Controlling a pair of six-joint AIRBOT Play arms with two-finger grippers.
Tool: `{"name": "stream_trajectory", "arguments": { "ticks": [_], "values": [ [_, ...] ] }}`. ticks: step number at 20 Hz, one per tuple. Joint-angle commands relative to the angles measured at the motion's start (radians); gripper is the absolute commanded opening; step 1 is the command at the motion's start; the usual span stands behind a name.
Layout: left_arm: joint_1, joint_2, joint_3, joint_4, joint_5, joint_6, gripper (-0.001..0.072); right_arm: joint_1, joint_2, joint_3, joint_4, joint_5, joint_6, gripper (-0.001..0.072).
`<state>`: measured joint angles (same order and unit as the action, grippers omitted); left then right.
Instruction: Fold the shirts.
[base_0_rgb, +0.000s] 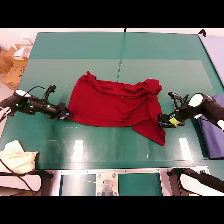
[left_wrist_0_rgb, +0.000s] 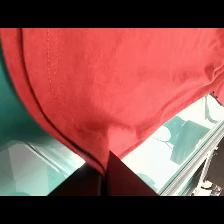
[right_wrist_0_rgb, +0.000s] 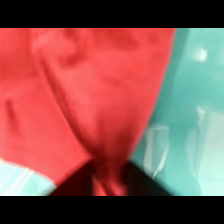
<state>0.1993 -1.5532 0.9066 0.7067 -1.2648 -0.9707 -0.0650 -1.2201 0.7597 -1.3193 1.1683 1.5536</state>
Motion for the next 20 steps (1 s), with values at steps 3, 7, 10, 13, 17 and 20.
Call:
{"name": "stream_trajectory", "arguments": {
  "ticks": [3, 7, 10, 13, 17, 20],
  "values": [
    [0.001, 0.0, 0.001, 0.0, -0.007, 0.003, 0.0021, 0.021, -0.009, 0.039, -0.029, 0.005, 0.07, 0.0017],
    [0.001, 0.0, 0.002, 0.001, -0.002, 0.011, 0.0021, -0.092, 0.056, 0.039, 0.099, 0.056, 0.049, 0.0013],
    [0.001, 0.0, 0.001, 0.006, 0.0, 0.011, 0.0021, -0.314, 0.066, -0.029, 0.353, 0.076, -0.081, 0.0013],
    [0.001, 0.0, 0.001, 0.028, 0.002, 0.011, 0.0021, -0.557, 0.06, -0.162, 0.524, 0.119, -0.174, 0.0013],
    [0.001, 0.0, 0.001, 0.047, 0.016, 0.011, 0.0021, -0.758, 0.036, -0.306, 0.574, 0.122, -0.287, 0.0014],
    [0.004, 0.001, 0.011, -0.017, -0.035, 0.023, 0.002, -0.745, 0.036, -0.318, 0.7, 0.13, -0.356, 0.0014]
  ]
}}
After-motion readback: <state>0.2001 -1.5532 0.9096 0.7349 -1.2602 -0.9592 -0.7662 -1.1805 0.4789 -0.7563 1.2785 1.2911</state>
